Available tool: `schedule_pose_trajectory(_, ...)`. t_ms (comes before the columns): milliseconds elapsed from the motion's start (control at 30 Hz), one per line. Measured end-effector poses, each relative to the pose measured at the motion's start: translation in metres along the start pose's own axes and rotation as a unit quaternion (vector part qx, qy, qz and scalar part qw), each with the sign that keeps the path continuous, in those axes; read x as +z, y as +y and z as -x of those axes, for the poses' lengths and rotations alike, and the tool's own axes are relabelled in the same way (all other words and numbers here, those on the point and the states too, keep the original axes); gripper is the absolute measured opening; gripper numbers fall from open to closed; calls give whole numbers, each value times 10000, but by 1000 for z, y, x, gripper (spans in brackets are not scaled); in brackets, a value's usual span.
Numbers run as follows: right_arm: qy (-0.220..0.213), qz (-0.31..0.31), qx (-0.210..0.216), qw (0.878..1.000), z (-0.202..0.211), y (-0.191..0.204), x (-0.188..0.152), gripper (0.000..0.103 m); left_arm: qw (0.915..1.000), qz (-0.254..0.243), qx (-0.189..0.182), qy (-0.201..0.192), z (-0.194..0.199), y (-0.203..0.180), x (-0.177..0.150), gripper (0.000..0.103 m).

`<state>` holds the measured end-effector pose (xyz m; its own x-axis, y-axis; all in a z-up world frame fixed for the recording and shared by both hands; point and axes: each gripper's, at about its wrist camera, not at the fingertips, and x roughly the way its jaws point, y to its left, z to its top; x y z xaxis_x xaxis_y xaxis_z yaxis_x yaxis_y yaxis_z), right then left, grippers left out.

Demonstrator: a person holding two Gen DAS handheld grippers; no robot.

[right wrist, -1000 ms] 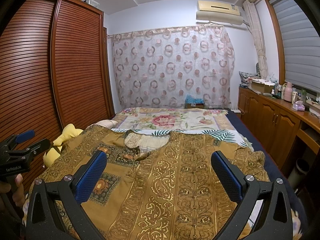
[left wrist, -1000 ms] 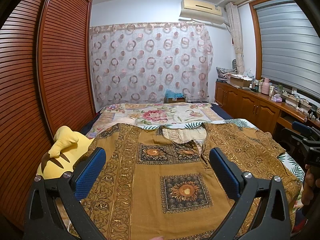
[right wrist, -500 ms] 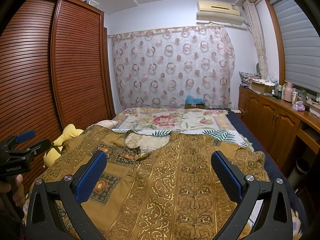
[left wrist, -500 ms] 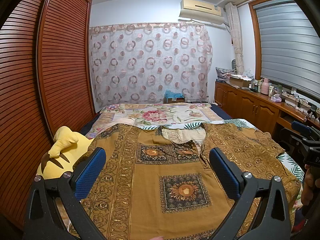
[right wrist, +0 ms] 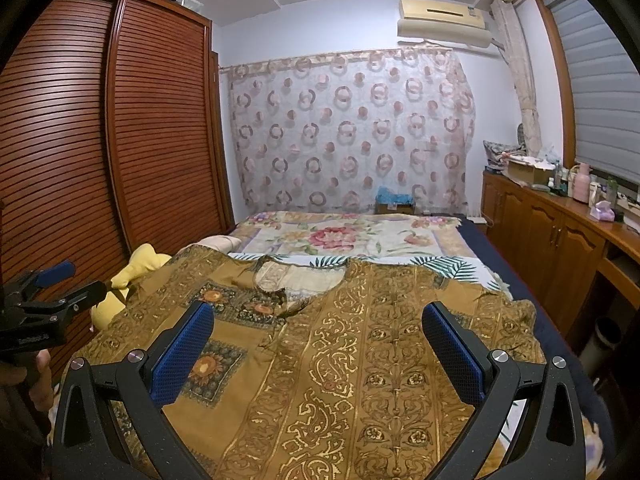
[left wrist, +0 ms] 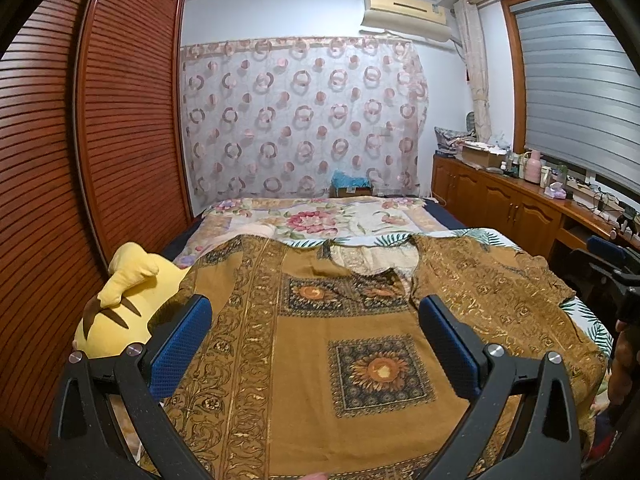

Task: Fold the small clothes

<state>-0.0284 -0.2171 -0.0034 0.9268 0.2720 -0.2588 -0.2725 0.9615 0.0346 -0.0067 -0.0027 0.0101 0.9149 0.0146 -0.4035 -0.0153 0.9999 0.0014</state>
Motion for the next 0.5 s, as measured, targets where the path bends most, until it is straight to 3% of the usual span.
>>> schedule_pose_trajectory(500, 282, 201, 372, 9987, -24, 6, 2, 103, 9990, 33, 157, 425, -31, 41, -23, 103)
